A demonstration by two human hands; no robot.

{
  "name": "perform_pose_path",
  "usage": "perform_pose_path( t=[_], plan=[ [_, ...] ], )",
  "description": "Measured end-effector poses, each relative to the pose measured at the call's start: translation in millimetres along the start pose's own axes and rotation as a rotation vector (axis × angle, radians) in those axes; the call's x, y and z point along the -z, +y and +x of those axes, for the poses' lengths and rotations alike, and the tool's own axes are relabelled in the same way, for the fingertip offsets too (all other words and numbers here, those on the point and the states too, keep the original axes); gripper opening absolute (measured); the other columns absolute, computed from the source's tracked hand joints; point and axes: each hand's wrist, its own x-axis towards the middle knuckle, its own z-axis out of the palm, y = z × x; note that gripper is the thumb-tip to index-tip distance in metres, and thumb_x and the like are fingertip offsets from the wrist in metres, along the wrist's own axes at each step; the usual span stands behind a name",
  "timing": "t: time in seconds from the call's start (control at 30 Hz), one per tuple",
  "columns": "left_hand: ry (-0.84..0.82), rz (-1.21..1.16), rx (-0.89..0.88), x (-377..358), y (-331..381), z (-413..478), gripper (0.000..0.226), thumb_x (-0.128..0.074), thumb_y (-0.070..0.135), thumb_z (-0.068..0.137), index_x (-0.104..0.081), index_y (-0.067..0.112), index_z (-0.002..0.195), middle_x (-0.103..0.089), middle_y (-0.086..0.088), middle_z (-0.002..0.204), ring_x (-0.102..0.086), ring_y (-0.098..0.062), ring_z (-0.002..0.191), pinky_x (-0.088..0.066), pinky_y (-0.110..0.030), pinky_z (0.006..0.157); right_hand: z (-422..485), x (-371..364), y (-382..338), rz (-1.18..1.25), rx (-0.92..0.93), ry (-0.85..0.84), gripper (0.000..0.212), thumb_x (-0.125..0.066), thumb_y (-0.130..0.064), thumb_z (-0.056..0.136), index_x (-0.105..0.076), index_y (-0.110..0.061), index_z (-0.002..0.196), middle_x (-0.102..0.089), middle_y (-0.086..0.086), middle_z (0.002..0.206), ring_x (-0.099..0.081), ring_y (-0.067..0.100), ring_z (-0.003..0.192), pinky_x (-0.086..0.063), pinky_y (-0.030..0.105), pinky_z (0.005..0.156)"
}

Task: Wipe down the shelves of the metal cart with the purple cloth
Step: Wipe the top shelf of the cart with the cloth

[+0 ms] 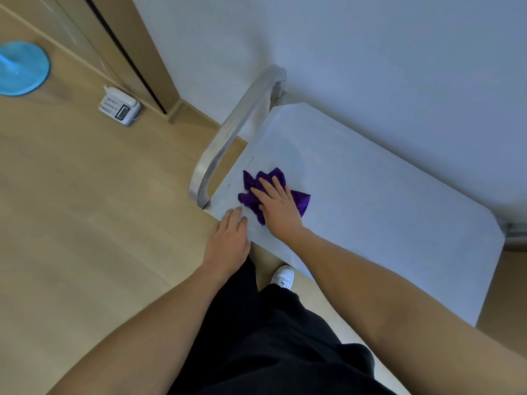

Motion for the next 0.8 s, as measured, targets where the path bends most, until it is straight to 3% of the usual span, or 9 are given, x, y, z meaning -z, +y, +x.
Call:
perform_pose_path(
  t=[0.33,0.5,0.57,0.63,0.73,0.8],
  plan=[
    [-0.059,-0.065,-0.004,7,-27,-6,0.059,-0.061,0.020,0.081,-0.044,0.008,0.137,-0.040,-0.013,0.145,-0.037,-0.025,0.136,-0.045,-0.036,0.101,13,-18,-47,0.054,-0.017,0.016,0.052,-0.055,-0.015,0.094,-0.044,-0.022,0.144,-0.027,0.004,0.158,-0.010,0.032,0.149,-0.009,0.050,0.121],
    [-0.018,-0.011,-0.097,10,-47,6,0.054,-0.068,0.019,0.072,-0.057,0.005,0.123,-0.053,-0.015,0.132,-0.052,-0.030,0.118,-0.050,-0.039,0.091,59,-14,-40,0.028,0.062,-0.022,0.053,-0.057,-0.016,0.094,-0.042,-0.023,0.145,-0.024,0.005,0.160,-0.010,0.033,0.149,-0.008,0.047,0.121],
    [0.001,0.010,-0.157,13,-51,19,0.050,-0.070,0.018,0.069,-0.061,0.006,0.117,-0.055,-0.015,0.128,-0.056,-0.031,0.113,-0.049,-0.041,0.090,63,-5,-12,0.021,-0.087,0.074,0.052,-0.058,-0.012,0.093,-0.046,-0.019,0.143,-0.031,0.010,0.156,-0.018,0.037,0.147,-0.015,0.050,0.120],
    [0.005,0.011,-0.211,16,-49,32,0.049,-0.073,0.017,0.068,-0.062,0.007,0.115,-0.057,-0.015,0.126,-0.057,-0.032,0.112,-0.050,-0.041,0.089,53,10,25,0.041,-0.350,0.188,0.047,-0.051,-0.012,0.096,-0.047,-0.017,0.142,-0.032,0.012,0.156,-0.021,0.038,0.146,-0.017,0.048,0.120],
    [-0.011,0.006,-0.297,20,-42,51,0.044,-0.071,0.015,0.072,-0.062,0.006,0.114,-0.055,-0.016,0.129,-0.055,-0.033,0.118,-0.051,-0.042,0.088,35,22,46,0.118,-0.807,0.299,0.045,-0.039,-0.020,0.102,-0.038,-0.023,0.147,-0.020,0.004,0.161,-0.011,0.030,0.149,-0.012,0.043,0.121],
    [-0.015,0.008,-0.340,21,-40,61,0.042,-0.069,0.013,0.072,-0.062,0.005,0.113,-0.054,-0.016,0.130,-0.053,-0.033,0.121,-0.051,-0.042,0.087,41,16,24,0.139,-0.977,0.328,0.046,-0.040,-0.021,0.100,-0.037,-0.027,0.146,-0.017,0.001,0.162,-0.007,0.029,0.149,-0.012,0.047,0.120]
  ],
)
